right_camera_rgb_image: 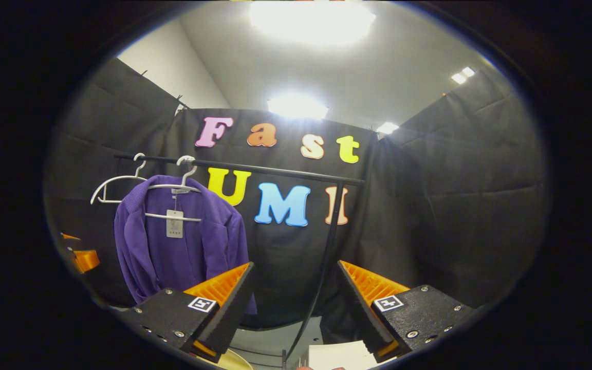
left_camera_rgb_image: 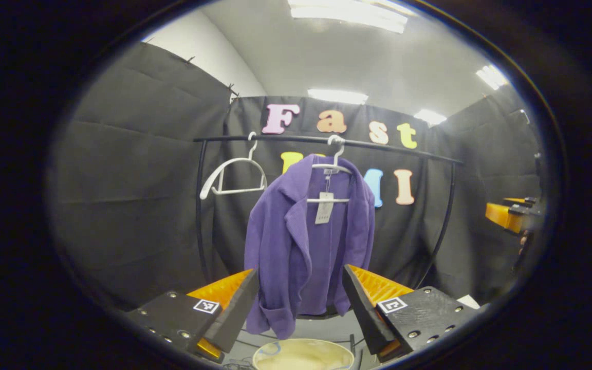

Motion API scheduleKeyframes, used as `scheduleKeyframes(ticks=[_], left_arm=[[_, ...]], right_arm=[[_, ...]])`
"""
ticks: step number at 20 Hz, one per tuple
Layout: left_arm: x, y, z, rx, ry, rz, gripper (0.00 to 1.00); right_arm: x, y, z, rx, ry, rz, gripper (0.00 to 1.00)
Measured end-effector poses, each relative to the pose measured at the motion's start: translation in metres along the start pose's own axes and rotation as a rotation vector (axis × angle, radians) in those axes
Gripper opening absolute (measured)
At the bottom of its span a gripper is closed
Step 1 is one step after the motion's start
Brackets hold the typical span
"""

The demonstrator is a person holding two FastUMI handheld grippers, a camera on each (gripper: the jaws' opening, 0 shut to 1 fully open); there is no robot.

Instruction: Grasp the clothes on the hanger with both hands and then place them into the laundry hamper below.

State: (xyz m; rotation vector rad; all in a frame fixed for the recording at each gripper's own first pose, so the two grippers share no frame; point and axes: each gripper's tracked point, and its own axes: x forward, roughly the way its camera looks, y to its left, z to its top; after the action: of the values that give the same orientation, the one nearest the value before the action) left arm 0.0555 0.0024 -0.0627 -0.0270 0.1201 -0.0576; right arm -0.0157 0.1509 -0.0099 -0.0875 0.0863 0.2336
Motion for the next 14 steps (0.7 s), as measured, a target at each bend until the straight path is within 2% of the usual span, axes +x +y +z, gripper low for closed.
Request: scheduleKeyframes(ticks=[1, 3, 5, 6, 9, 10, 11, 14], left_arm=[[0.001, 0.002, 0.004, -0.005, -0.002, 0.013, 0.99], [0.005, -0.001, 0.013, -0.050, -0.010, 0.006, 0.90], [0.010, 0.000, 0.026, -0.104, -0.029, 0.006, 0.95], [0.014, 0.002, 0.034, -0.127, -0.040, 0.005, 0.90], [0.031, 0.006, 0.050, -0.198, -0.061, 0.021, 0.99], [0.039, 0.006, 0.053, -0.225, -0.062, 0.026, 0.90], [0.048, 0.007, 0.056, -0.252, -0.060, 0.034, 0.94], [0.077, 0.007, 0.060, -0.311, -0.059, 0.064, 0.94]], right_arm=[[0.007, 0.016, 0.007, 0.003, -0.004, 0.034, 0.95], [0.021, 0.039, 0.021, 0.016, -0.017, 0.088, 0.95], [0.033, 0.064, 0.035, 0.054, -0.022, 0.147, 0.95], [0.040, 0.075, 0.037, 0.066, -0.011, 0.178, 0.95], [0.067, 0.096, 0.040, 0.073, 0.010, 0.236, 0.95], [0.078, 0.103, 0.040, 0.075, 0.016, 0.254, 0.95], [0.089, 0.112, 0.039, 0.079, 0.027, 0.275, 0.95], [0.120, 0.139, 0.028, 0.102, 0.063, 0.343, 0.95]])
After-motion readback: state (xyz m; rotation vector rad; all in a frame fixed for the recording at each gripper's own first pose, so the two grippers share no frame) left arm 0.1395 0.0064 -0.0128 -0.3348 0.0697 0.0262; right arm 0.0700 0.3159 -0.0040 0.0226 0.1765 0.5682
